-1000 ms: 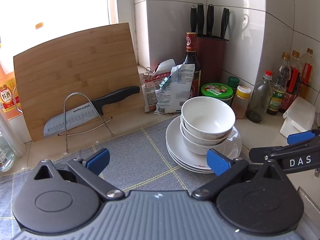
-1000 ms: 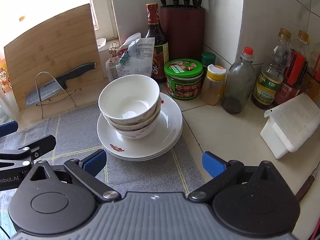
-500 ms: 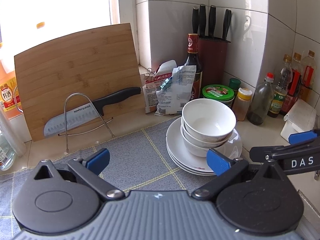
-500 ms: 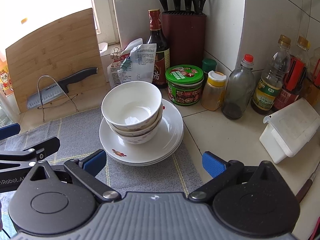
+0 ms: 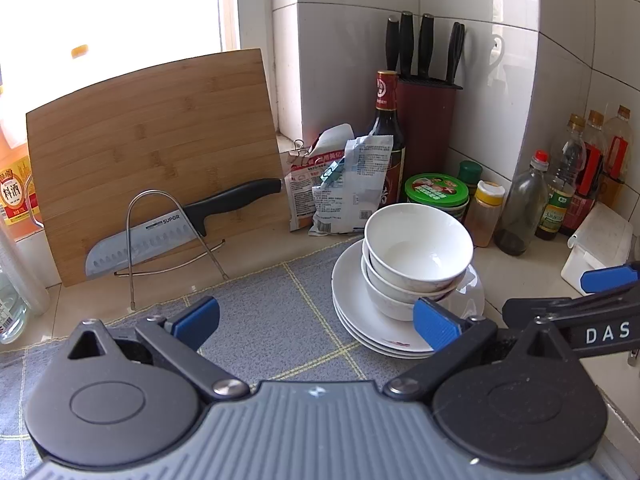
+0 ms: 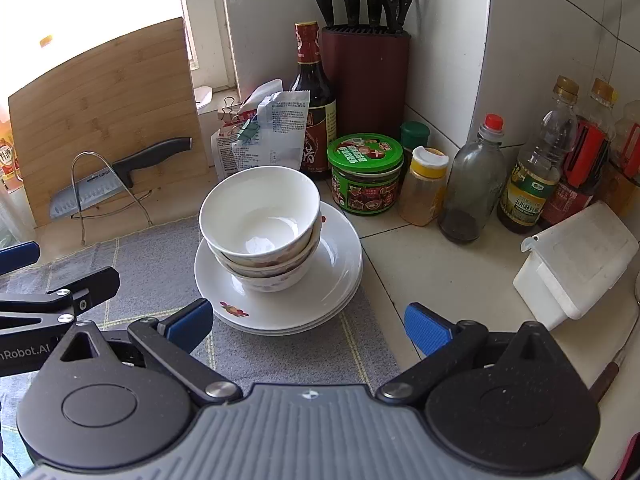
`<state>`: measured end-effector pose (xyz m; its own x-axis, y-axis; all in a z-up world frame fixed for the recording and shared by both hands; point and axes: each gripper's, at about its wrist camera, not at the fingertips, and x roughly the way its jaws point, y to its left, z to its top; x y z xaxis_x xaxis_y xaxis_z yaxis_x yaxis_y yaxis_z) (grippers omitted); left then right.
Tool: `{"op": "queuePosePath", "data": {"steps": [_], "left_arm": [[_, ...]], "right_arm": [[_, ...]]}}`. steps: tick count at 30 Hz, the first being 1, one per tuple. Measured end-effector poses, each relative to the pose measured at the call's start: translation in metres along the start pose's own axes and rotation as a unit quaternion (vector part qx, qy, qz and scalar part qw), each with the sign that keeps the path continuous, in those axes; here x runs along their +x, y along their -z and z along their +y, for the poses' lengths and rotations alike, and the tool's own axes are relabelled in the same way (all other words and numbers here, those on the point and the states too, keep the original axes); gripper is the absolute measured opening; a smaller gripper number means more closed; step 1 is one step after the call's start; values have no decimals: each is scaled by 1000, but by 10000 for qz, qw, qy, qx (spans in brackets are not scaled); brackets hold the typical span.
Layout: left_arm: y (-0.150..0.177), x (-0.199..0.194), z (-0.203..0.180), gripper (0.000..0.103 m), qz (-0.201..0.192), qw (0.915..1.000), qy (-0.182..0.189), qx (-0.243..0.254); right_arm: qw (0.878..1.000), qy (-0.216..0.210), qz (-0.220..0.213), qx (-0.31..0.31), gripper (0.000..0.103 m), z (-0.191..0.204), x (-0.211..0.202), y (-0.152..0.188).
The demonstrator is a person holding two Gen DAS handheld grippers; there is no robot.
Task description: Organize plates and bowls
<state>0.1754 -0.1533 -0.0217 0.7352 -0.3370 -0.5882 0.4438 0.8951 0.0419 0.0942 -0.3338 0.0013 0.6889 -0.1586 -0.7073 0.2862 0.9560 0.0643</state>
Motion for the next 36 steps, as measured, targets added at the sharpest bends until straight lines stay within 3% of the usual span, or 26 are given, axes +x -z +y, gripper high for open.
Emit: {"op": "queuePosePath", "data": {"steps": [36], "left_arm": [[-4,0,3,102,-27,10000,-35,5]], "right_arm": [[10000,71,7,-52,103,4,-2,-2]]}}
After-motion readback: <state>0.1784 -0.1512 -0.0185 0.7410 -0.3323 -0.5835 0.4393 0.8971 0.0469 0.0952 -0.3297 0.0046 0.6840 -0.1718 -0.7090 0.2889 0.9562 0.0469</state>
